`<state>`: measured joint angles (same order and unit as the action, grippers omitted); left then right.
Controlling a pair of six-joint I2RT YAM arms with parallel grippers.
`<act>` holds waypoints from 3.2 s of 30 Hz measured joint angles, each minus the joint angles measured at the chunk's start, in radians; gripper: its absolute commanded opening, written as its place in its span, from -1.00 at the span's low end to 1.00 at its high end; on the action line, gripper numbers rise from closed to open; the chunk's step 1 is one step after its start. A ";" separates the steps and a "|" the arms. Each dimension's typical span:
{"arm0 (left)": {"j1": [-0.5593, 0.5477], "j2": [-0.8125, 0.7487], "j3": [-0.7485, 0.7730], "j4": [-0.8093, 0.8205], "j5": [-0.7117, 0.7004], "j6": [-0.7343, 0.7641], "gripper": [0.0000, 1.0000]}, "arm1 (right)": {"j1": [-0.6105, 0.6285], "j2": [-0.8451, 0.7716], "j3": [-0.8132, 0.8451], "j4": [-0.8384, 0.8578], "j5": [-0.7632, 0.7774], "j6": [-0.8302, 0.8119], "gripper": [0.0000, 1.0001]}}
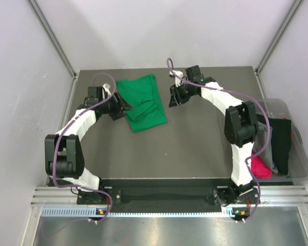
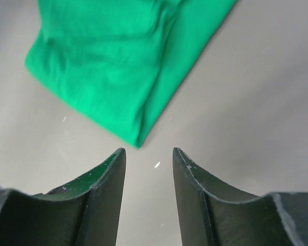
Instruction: Fold and stack the t-shirts
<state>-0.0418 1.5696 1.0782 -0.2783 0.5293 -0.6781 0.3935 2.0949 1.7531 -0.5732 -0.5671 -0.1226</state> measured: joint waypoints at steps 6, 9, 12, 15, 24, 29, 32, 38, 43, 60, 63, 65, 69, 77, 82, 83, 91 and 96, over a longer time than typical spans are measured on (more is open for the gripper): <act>-0.003 -0.026 -0.209 0.032 0.077 -0.113 0.22 | 0.003 0.035 -0.027 -0.080 -0.089 -0.016 -0.13; -0.009 -0.025 -0.262 0.016 0.077 -0.142 0.22 | 0.003 0.071 -0.022 -0.095 -0.130 -0.011 -0.11; -0.019 -0.024 -0.266 0.019 0.076 -0.158 0.22 | 0.004 0.123 -0.001 -0.106 -0.164 -0.003 -0.11; -0.033 -0.017 -0.265 0.024 0.076 -0.163 0.20 | 0.004 0.158 0.002 -0.112 -0.184 0.005 -0.10; -0.049 0.138 -0.225 0.035 0.077 -0.166 -0.08 | 0.010 0.194 0.003 -0.114 -0.233 0.038 -0.10; -0.050 0.175 -0.188 0.036 0.076 -0.164 -0.20 | 0.016 0.218 0.019 -0.099 -0.261 0.068 -0.10; -0.051 0.190 -0.171 0.040 0.074 -0.161 -0.24 | 0.017 0.235 0.032 -0.093 -0.288 0.090 -0.10; -0.051 0.227 -0.146 0.040 0.060 -0.157 -0.50 | 0.017 0.240 0.036 -0.087 -0.301 0.108 -0.11; -0.051 0.246 -0.124 0.040 0.052 -0.143 -1.00 | 0.017 0.251 0.036 -0.075 -0.318 0.120 -0.21; -0.055 0.254 0.021 -0.070 0.031 0.001 -1.00 | 0.026 0.226 -0.046 -0.004 -0.281 0.161 -1.00; -0.064 0.240 0.079 -0.119 0.034 0.054 -1.00 | 0.029 0.146 -0.158 0.039 -0.242 0.157 -1.00; -0.081 0.220 0.119 -0.148 0.040 0.083 -1.00 | 0.031 0.076 -0.245 0.064 -0.225 0.158 -1.00; -0.132 0.165 0.179 -0.178 0.042 0.125 -1.00 | 0.036 -0.109 -0.385 0.109 -0.197 0.163 -1.00; -0.196 0.015 0.175 -0.185 0.037 0.145 -1.00 | 0.035 -0.477 -0.544 0.198 -0.129 0.172 -1.00; -0.195 -0.057 0.102 -0.183 0.032 0.135 -1.00 | 0.029 -0.538 -0.561 0.215 -0.099 0.167 -1.00; -0.195 -0.069 0.084 -0.182 0.033 0.129 -1.00 | 0.029 -0.538 -0.562 0.215 -0.094 0.168 -1.00; -0.196 -0.092 -0.048 -0.164 0.060 0.063 -1.00 | 0.014 -0.506 -0.574 0.228 -0.076 0.167 -1.00; -0.193 -0.047 -0.013 -0.156 0.080 0.058 -1.00 | 0.002 -0.402 -0.507 0.224 -0.073 0.156 -1.00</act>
<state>-0.2348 1.5230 1.0657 -0.4347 0.6098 -0.6201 0.3958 1.6932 1.2465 -0.3489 -0.6399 0.0338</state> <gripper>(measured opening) 0.025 0.014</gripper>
